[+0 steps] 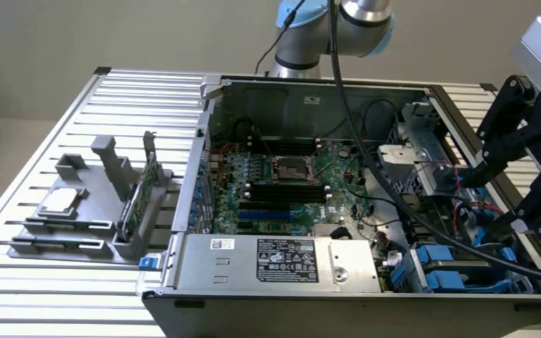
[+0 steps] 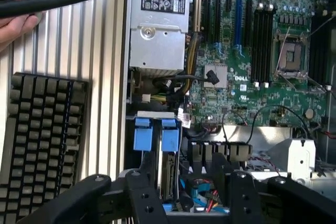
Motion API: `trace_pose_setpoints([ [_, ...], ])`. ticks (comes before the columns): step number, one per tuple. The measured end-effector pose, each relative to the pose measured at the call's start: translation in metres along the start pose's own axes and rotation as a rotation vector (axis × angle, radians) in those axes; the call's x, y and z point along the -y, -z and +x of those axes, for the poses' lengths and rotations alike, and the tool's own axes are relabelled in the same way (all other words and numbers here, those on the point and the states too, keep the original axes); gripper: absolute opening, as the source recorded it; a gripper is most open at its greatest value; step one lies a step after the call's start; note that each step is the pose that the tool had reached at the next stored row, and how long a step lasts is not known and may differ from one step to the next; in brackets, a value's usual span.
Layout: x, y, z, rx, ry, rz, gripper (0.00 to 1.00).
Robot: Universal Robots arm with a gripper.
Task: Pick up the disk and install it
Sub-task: 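Insert the disk into the insertion slot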
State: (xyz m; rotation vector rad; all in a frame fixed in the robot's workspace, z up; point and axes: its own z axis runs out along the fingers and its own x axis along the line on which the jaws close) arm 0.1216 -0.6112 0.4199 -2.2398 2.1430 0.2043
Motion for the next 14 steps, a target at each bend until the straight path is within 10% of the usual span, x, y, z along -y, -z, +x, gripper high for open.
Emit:
trace_pose_setpoints([
  [10,0.0098,-0.0015,0.001,-0.0014,0.01,0.0014,0.56],
  [14,0.0155,-0.0043,0.001,-0.0025,0.016,0.0117,0.56],
])
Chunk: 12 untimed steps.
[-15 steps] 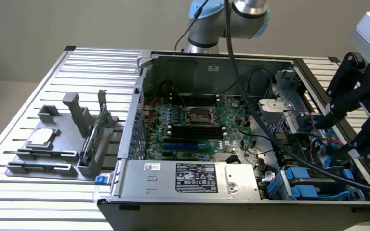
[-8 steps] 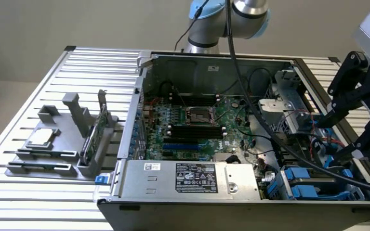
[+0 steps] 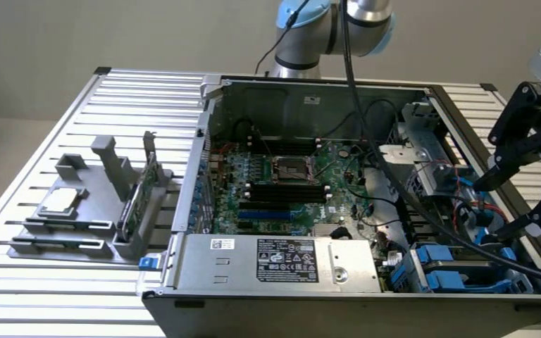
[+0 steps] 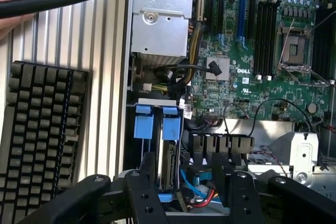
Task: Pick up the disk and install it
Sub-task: 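Insert the disk into the insertion slot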
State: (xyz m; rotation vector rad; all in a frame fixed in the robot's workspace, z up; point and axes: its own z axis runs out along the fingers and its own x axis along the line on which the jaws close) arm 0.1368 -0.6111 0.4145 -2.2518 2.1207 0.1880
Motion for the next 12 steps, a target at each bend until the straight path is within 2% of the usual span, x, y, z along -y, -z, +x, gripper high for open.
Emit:
trace_pose_setpoints([
  [2,0.0013,-0.0009,0.0001,-0.001,0.003,0.0139,0.56],
  [4,0.0015,-0.002,-0.0004,-0.0025,0.008,0.0311,0.56],
  [5,0.0015,-0.0022,-0.0005,-0.0032,0.009,0.0343,0.56],
  [7,0.0016,-0.0022,-0.0005,-0.0033,0.009,0.0343,0.54],
  [8,0.0016,-0.0022,-0.0005,-0.0033,0.009,0.0343,0.47],
  [9,0.0015,-0.0022,-0.0005,-0.0032,0.009,0.0343,0.47],
  [11,0.0016,-0.0022,-0.0006,-0.0032,0.009,0.0343,0.35],
  [12,0.0016,-0.0022,-0.0006,-0.0032,0.009,0.0344,0.35],
])
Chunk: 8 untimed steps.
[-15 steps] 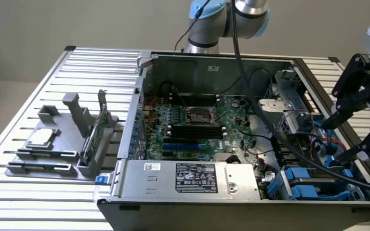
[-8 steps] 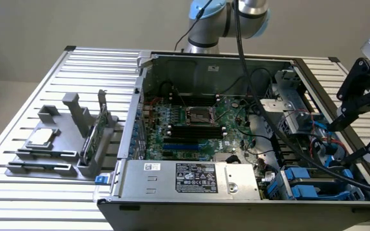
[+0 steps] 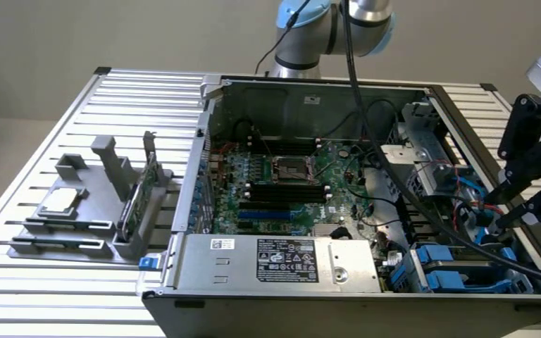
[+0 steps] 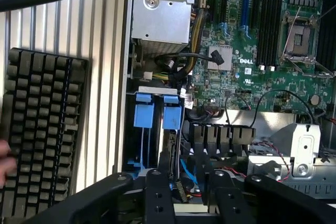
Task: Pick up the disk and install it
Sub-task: 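Insert the disk into the insertion slot, then insert the first disk wire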
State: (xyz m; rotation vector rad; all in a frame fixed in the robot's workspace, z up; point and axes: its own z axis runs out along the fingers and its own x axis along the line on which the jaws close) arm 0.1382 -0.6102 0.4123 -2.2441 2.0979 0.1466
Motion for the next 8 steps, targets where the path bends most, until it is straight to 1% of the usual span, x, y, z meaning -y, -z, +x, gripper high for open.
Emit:
trace_pose_setpoints([
  [1,0.0,0.0,0.0,0.0,0.0,0.0,0.29],
  [2,0.0,0.0,0.0,0.0,0.0,0.0,0.29],
  [3,0.0,0.0,0.0,0.0,0.0,0.0,0.23],
  [8,0.0,0.0,0.0,0.0,0.0,0.0,0.23],
])
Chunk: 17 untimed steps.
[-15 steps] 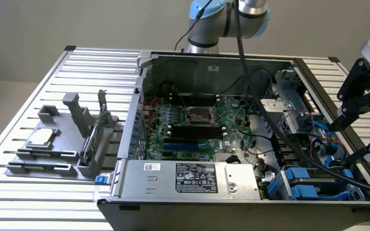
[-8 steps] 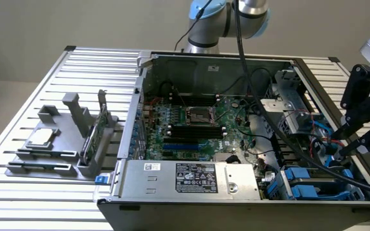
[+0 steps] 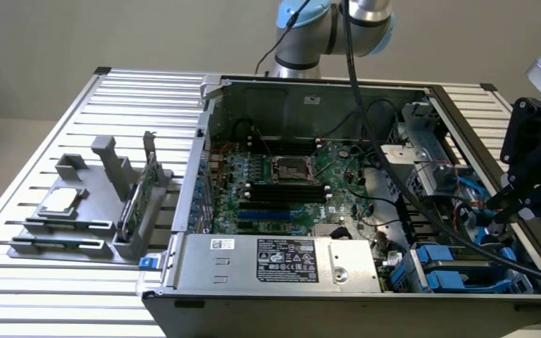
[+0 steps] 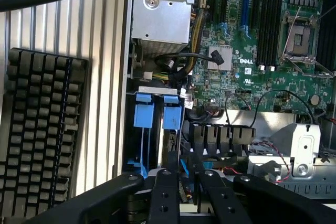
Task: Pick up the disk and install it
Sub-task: 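Insert the first disk wire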
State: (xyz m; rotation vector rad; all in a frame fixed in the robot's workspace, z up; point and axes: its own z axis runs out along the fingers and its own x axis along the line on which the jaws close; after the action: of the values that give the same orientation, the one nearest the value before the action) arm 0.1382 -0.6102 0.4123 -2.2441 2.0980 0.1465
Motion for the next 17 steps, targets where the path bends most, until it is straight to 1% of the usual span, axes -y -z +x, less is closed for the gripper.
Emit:
trace_pose_setpoints([
  [5,0.0,0.0,0.0,0.0001,0.0,0.0,0.23],
  [7,-0.0001,-0.0001,-0.0016,-0.0017,-0.001,0.0026,0.23],
  [8,0.0,-0.0001,-0.0017,-0.0015,-0.007,0.0034,0.23],
  [17,-0.0001,-0.0017,-0.0015,0.0012,-0.162,0.0212,0.23],
])
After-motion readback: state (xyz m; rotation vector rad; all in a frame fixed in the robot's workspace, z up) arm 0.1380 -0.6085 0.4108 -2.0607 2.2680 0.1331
